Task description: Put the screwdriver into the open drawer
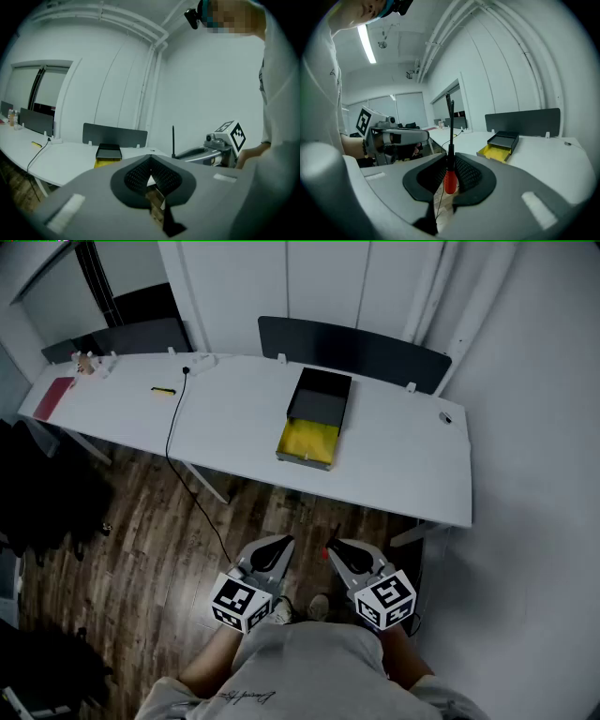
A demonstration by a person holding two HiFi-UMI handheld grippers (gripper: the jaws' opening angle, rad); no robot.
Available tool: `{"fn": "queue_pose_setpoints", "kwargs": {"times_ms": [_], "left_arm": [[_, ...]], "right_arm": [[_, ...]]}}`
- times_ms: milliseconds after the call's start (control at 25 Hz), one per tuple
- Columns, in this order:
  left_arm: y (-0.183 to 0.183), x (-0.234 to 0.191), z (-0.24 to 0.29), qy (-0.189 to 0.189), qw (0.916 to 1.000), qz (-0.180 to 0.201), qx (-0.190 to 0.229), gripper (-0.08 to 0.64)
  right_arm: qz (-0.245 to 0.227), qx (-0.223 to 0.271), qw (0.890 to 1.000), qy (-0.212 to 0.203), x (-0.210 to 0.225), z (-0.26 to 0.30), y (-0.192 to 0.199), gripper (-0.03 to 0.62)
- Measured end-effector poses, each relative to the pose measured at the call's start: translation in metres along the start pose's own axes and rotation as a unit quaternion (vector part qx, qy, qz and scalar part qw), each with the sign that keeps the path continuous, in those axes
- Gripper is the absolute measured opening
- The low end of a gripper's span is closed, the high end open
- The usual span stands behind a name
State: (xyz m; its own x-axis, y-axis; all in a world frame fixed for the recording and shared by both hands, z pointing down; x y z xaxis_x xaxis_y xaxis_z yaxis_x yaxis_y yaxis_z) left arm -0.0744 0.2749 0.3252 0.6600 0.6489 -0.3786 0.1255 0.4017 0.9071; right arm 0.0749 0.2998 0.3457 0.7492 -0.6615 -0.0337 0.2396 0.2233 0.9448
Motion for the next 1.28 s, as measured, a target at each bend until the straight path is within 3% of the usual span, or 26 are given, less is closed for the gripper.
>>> {"fn": "queue_pose_setpoints", "kwargs": {"times_ms": [840,1280], "left_arm": [[0.000,0.006,-0.002,-0.005,0.9999,-0.002,0.011,0.000],[0.002,0.023,0.007,-0.031,0.9992,-0.004,0.026,0.000]], "right_arm": [[0.001,0.007,1.000,-0.009,-0.002,-0.006,-0.003,0.074],[-0.011,0.007,0.999,-0.032,0.017,-0.016,0.000,0.072]]}}
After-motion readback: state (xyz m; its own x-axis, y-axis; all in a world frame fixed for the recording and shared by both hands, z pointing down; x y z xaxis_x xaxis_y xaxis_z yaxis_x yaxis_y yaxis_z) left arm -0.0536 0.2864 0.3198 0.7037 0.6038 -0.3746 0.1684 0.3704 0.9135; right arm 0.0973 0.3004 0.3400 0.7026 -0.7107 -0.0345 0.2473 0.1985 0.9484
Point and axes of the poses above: the fingertips, and each gripper's own axes: z forward along the fingers, x to its right, y out of its underside, the point moved 5 cm from there along -z, backward along the fingers, and after that the axes turned 13 degrees about -z, right-handed, at the moved point
